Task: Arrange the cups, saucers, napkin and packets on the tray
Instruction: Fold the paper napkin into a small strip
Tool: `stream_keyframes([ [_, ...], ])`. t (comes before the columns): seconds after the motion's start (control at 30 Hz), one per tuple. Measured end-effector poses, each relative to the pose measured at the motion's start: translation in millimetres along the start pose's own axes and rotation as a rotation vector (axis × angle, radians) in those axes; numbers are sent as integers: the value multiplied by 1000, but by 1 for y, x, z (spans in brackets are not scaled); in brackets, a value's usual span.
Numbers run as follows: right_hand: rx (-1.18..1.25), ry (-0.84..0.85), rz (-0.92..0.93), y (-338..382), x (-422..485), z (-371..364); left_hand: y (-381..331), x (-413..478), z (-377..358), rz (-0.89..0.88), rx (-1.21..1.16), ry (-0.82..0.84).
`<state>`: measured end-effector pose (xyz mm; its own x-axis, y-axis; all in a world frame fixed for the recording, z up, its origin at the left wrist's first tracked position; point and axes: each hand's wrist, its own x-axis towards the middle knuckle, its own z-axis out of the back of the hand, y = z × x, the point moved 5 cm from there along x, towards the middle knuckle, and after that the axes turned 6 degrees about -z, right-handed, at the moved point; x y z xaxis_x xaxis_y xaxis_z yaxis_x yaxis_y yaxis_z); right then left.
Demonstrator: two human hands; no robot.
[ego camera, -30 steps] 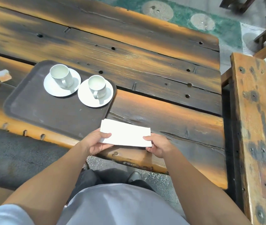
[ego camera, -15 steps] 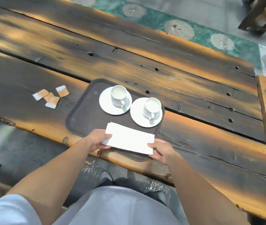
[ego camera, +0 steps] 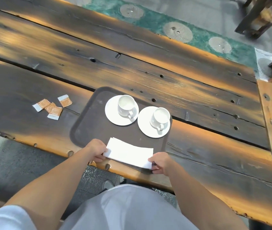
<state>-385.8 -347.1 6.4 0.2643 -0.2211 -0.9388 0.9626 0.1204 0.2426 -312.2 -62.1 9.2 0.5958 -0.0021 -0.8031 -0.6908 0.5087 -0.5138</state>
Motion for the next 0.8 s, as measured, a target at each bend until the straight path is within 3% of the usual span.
stream_keyframes([
  [0.13, -242, -74, 45, 4, 6, 0, 11, 2, 7, 17, 9, -32],
  [0.37, -523, -54, 36, 25, 9, -2, 1, -8, 14, 29, -3, -59],
  [0.53, -978, -257, 372, 74, 13, -10, -8, -15, 22, 20, 41, -104],
  [0.63, -938, -135, 548, 99, 6, -49, -5, -19, 29, -10, 8, -145],
  [0.8, -931, 36, 603, 115, -12, -123, 18, -30, 51, -46, 108, -150],
])
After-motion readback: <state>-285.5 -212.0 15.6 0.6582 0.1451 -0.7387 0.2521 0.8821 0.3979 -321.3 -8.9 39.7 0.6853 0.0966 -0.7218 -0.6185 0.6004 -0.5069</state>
